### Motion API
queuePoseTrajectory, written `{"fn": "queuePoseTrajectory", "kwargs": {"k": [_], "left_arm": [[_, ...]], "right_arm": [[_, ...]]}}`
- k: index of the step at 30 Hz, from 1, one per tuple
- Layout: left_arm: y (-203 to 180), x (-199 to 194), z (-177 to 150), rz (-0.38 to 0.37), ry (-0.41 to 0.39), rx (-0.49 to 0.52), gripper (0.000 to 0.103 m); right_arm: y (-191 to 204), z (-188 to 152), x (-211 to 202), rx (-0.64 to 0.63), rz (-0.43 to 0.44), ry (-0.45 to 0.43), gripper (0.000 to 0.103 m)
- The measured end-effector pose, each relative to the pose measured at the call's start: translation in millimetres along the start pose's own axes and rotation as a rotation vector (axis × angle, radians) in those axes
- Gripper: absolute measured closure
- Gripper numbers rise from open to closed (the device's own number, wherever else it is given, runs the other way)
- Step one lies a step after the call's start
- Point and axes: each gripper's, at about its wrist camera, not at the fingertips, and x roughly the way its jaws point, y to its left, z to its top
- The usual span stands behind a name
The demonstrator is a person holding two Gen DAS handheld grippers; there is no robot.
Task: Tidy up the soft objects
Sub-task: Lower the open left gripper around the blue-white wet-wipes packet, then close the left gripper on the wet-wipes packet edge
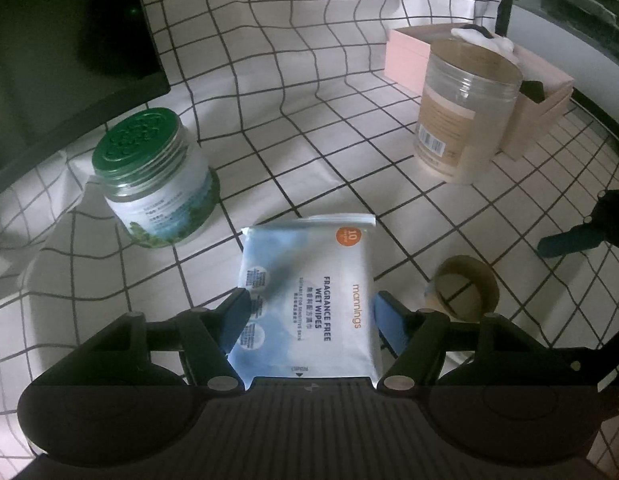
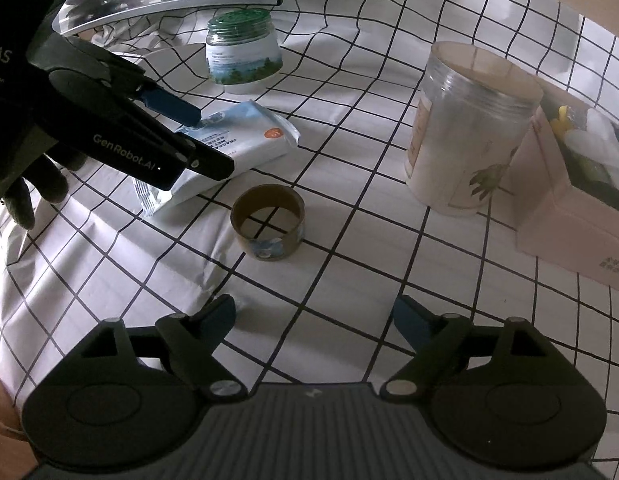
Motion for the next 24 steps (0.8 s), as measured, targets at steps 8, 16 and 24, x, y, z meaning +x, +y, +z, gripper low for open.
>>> {"fn": "queuePoseTrajectory", "kwargs": {"k": [8,16,24], "left_arm": [[-0.7,0.2,0.0,0.001,-0.001,-0.001,0.029],[-0.5,0.3,-0.3,0.001,-0.001,-0.003,0.029],[0.1,-0.2,-1.0,0.0,-0.002,-0.003,0.029]], "right_arm": [[0.4,-0.7,0.0,0.004,-0.004,-0.002,0.015],[0.0,-1.1,0.0,0.002,-0.003,-0.002,0.014],[0.3,-1.3,-0.1,0.001,-0.002,-0.003,0.013]]}}
